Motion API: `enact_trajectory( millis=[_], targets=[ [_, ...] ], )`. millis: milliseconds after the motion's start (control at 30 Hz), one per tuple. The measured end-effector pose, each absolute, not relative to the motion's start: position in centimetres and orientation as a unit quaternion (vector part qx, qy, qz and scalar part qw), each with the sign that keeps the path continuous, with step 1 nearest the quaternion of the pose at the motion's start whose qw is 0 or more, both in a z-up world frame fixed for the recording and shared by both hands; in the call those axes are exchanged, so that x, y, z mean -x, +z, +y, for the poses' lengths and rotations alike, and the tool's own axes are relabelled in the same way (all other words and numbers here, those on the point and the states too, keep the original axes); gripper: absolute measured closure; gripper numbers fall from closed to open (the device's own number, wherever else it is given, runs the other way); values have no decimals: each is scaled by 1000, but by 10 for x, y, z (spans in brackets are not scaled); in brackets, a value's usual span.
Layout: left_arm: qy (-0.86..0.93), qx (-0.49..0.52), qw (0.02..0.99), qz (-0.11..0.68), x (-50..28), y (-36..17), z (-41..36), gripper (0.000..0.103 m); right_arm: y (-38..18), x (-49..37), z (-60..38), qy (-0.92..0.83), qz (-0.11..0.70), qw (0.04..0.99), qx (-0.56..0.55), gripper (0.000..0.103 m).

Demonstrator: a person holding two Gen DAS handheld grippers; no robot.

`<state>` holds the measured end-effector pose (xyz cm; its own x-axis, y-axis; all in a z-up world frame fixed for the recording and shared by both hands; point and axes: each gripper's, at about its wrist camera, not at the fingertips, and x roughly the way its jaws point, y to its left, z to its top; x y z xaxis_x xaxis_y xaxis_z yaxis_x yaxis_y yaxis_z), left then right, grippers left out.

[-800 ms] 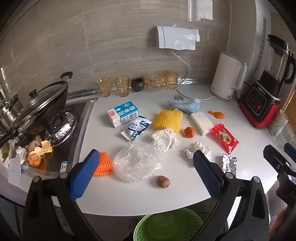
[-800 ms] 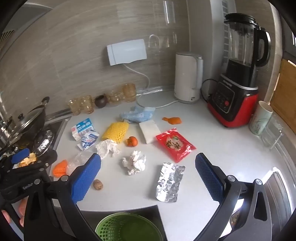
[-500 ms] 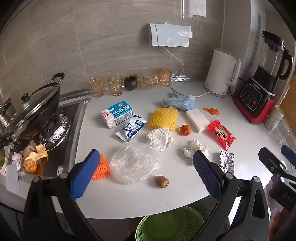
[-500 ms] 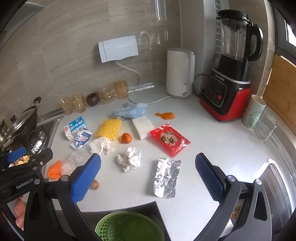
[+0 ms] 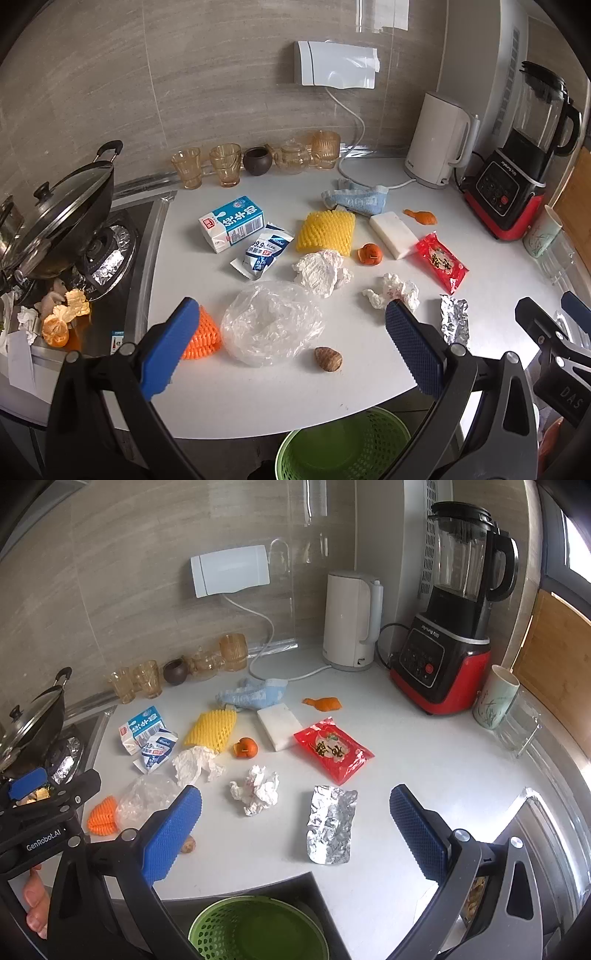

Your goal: Collect trash

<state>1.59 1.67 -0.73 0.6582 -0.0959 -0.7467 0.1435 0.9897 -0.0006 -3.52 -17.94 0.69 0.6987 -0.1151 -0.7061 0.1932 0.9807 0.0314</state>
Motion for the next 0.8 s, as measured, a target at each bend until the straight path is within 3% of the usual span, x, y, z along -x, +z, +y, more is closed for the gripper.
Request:
enact_trajectory(
  millis=[800],
  targets=[
    [-59,-16,904,424,-17,-14,27,6,7,35,-171,-100,385,916,-49,2]
  ],
)
